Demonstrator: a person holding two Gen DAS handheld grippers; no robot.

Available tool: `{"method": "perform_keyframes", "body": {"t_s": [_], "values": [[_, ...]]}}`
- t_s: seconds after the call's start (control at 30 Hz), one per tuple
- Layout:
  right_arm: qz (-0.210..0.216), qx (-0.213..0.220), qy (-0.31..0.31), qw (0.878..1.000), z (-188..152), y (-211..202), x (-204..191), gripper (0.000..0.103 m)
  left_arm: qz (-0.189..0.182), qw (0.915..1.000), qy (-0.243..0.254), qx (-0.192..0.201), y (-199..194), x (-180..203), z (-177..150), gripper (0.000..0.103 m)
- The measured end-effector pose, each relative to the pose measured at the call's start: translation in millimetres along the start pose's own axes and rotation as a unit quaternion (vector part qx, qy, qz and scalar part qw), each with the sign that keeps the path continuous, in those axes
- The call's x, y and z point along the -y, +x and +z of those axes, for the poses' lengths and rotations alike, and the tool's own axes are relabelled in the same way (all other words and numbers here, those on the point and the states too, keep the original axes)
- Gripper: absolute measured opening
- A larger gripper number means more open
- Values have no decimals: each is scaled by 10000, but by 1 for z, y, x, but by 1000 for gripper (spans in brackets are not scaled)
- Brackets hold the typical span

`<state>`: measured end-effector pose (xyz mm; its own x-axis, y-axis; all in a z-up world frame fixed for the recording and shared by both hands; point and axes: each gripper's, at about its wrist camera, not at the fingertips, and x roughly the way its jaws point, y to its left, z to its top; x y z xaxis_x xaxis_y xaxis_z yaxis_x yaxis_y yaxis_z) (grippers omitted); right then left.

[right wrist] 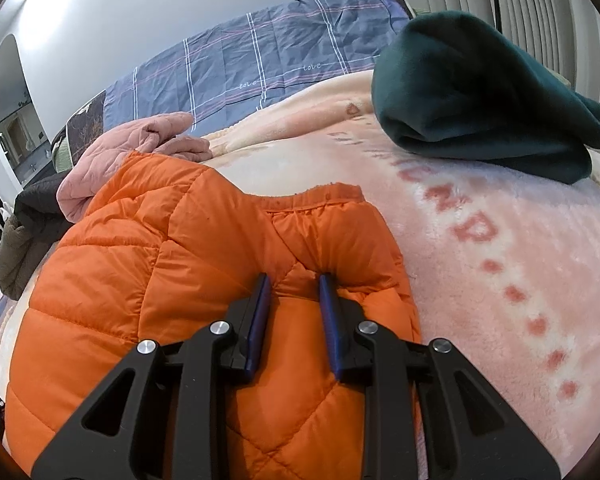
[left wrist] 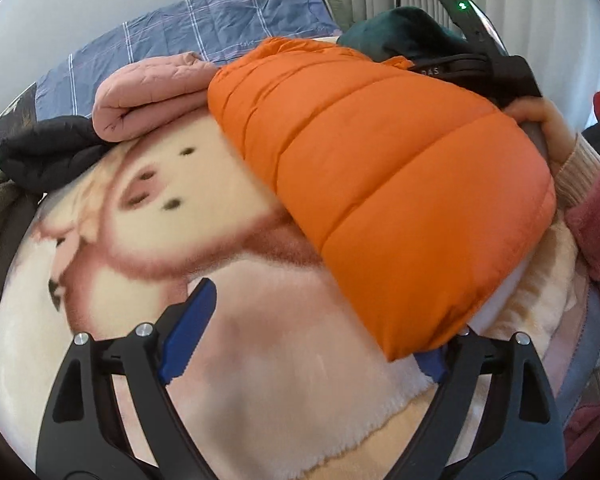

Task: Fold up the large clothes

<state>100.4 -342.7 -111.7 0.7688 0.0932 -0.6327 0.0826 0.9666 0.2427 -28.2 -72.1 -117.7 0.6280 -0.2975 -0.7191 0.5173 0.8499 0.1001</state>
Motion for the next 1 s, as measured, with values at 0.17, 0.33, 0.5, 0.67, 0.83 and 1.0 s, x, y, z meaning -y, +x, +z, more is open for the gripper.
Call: {"method": "perform_keyframes", "body": {"t_s": [0.17, 0.33, 0.5, 0.67, 0.83, 1.0], "values": [[41, 12, 65, 10000, 0, 0, 3, 26, -993, 9947, 220, -161, -42, -3, 3, 45], [47, 26, 67, 10000, 0, -1, 3, 26, -1250, 9895, 326, 645, -91, -15, 36, 39], [54, 23, 69, 10000, 0, -1, 2, 26, -1149, 9870, -74, 1117, -61, -28, 91, 45], [124, 21, 129, 9998, 0, -1, 5, 26, -1500, 9832, -544, 884, 8, -23, 148, 45], [173, 2, 196, 9997, 1, 0, 9, 26, -488, 9975, 257, 442, 99, -9, 147, 51], [85, 6, 77, 9999, 0, 0, 4, 26, -703, 9966, -33, 438, 104, -20, 135, 51]]}}
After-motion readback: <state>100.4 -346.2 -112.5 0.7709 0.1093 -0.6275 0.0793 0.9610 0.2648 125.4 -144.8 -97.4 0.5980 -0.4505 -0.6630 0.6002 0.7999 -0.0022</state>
